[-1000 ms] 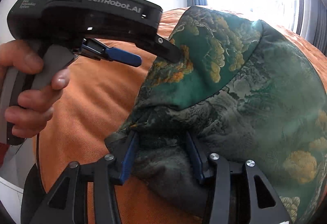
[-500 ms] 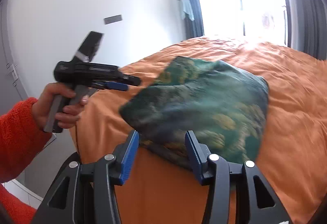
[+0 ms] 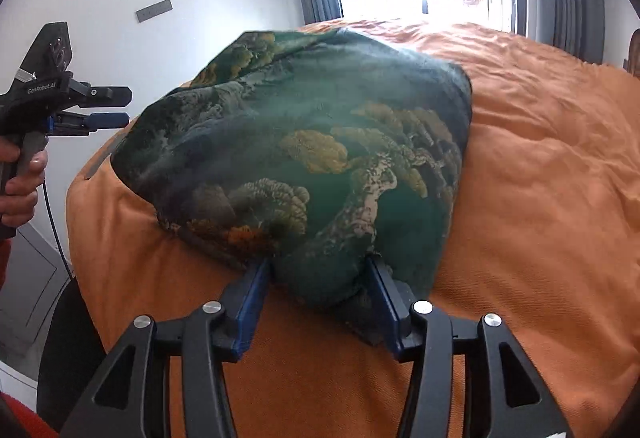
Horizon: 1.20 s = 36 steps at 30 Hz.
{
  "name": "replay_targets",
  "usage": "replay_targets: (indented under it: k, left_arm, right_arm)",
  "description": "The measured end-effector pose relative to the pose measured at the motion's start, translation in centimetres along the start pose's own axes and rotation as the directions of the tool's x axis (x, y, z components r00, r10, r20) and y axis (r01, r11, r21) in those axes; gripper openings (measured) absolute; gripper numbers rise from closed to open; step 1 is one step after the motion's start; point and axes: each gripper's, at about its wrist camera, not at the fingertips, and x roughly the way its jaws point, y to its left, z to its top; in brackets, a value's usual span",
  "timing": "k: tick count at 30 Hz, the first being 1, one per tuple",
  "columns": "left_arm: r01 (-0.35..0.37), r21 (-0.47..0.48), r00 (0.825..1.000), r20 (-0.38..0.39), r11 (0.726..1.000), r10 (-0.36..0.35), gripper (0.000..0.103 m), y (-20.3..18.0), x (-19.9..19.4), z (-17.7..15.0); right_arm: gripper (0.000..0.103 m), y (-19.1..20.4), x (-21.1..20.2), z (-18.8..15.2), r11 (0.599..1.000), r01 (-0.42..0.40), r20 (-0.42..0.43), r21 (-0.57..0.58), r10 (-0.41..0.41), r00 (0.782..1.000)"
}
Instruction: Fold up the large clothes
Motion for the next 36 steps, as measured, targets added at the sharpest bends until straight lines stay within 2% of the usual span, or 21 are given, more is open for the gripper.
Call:
replay_targets:
  k: [2, 7, 8, 10, 12, 15, 16, 17, 19, 21, 24, 25, 26, 28, 29, 30, 31, 33, 34, 35, 36]
  left_arm:
    - [0.019, 0.002, 1.0, 0.0, 1.0, -0.019, 0.084, 0.0, 0.0, 0.3]
    - [0.151, -0.052, 0.986, -0.057, 0.987, -0.154, 0.087, -0.4, 2.4, 1.7]
    - [0.158, -0.059, 0.984, -0.068, 0.986, -0.162, 0.087, -0.4, 3.2, 2.1]
    - [0.139, -0.104, 0.985, -0.09, 0.985, -0.149, 0.089, 0.2, 5.1, 2.9]
    - [0.134, -0.175, 0.978, -0.137, 0.975, -0.159, 0.089, 1.4, 7.6, 3.4]
    - [0.118, -0.241, 0.956, -0.233, 0.963, -0.176, 0.095, 2.9, 11.7, 3.3]
    - [0.098, -0.244, 0.955, -0.251, 0.965, -0.16, 0.101, 3.3, 12.7, 3.1]
    - [0.081, -0.239, 0.955, -0.259, 0.968, -0.144, 0.103, 3.5, 13.4, 2.9]
    - [0.064, -0.212, 0.953, -0.276, 0.975, -0.123, 0.103, 3.7, 14.7, 2.4]
    - [0.07, -0.21, 0.947, -0.292, 0.975, -0.131, 0.103, 4.1, 15.8, 1.9]
    - [0.102, -0.206, 0.943, -0.29, 0.973, -0.16, 0.103, 4.4, 16.6, 1.5]
    - [0.107, -0.199, 0.943, -0.29, 0.974, -0.163, 0.103, 4.5, 16.8, 1.5]
    - [0.116, -0.197, 0.942, -0.288, 0.974, -0.171, 0.103, 4.7, 17.0, 1.4]
    - [0.149, -0.216, 0.936, -0.284, 0.965, -0.208, 0.103, 5.2, 17.5, 1.5]
    - [0.17, -0.231, 0.93, -0.283, 0.958, -0.233, 0.103, 5.5, 17.7, 1.4]
    - [0.185, -0.249, 0.925, -0.283, 0.951, -0.254, 0.103, 5.8, 18.1, 1.4]
    - [0.194, -0.268, 0.921, -0.282, 0.944, -0.269, 0.103, 6.0, 18.3, 1.4]
    - [0.171, -0.266, 0.926, -0.286, 0.949, -0.247, 0.1, 5.6, 18.1, 1.3]
    - [0.168, -0.249, 0.931, -0.277, 0.954, -0.236, 0.081, 5.0, 17.6, 1.3]
    - [0.155, -0.226, 0.941, -0.262, 0.962, -0.213, 0.068, 4.1, 16.8, 1.5]
    - [0.131, -0.191, 0.953, -0.248, 0.973, -0.177, 0.064, 3.2, 16.0, 1.6]
  right_arm:
    - [0.065, -0.1, -2.1, -0.4, 1.0, -0.002, 0.031, 0.015, 0.001, 1.0]
    - [0.067, -0.5, -5.0, -1.5, 0.998, -0.011, 0.086, 0.057, 0.006, 0.996]
    - [0.067, -0.9, -5.4, -1.4, 0.998, -0.014, 0.091, 0.061, 0.008, 0.996]
    - [0.067, -1.6, -6.0, -0.8, 0.997, -0.016, 0.104, 0.079, 0.007, 0.995]
    - [0.067, -2.7, -6.2, 0.1, 0.994, -0.025, 0.116, 0.109, 0.013, 0.993]
    - [0.069, -4.6, -6.1, 1.8, 0.985, -0.047, 0.131, 0.164, 0.026, 0.991]
    - [0.071, -5.7, -5.5, 2.5, 0.98, -0.067, 0.123, 0.189, 0.044, 0.991]
    - [0.074, -6.6, -5.0, 3.0, 0.974, -0.087, 0.107, 0.209, 0.066, 0.992]
    - [0.074, -8.4, -3.3, 3.7, 0.96, -0.111, 0.064, 0.256, 0.098, 0.993]
    - [0.074, -10.2, -0.6, 4.1, 0.94, -0.16, 0.013, 0.302, 0.164, 0.986]
    - [0.075, -12.2, 4.6, 4.0, 0.881, -0.267, -0.056, 0.39, 0.312, 0.948]
    - [0.079, -12.8, 6.2, 3.9, 0.848, -0.315, -0.056, 0.426, 0.372, 0.926]
    - [0.087, -13.3, 7.3, 3.9, 0.819, -0.345, -0.048, 0.458, 0.411, 0.91]
    - [0.089, -14.4, 9.7, 3.8, 0.74, -0.4, -0.014, 0.541, 0.484, 0.875]
    - [0.089, -14.6, 10.4, 3.8, 0.713, -0.414, -0.005, 0.566, 0.505, 0.863]
    - [0.085, -14.4, 10.8, 3.9, 0.713, -0.407, -0.008, 0.571, 0.501, 0.866]
    - [0.083, -13.8, 10.7, 4.3, 0.744, -0.388, -0.021, 0.544, 0.475, 0.88]
    - [0.075, -11.7, 9.4, 5.3, 0.847, -0.323, -0.05, 0.422, 0.377, 0.925]
    - [0.074, -10.4, 8.5, 5.7, 0.893, -0.284, -0.059, 0.35, 0.324, 0.944]
    - [0.072, -9.5, 7.8, 5.9, 0.919, -0.258, -0.062, 0.299, 0.289, 0.955]
    - [0.071, -8.4, 7.1, 6.0, 0.942, -0.233, -0.057, 0.243, 0.254, 0.966]
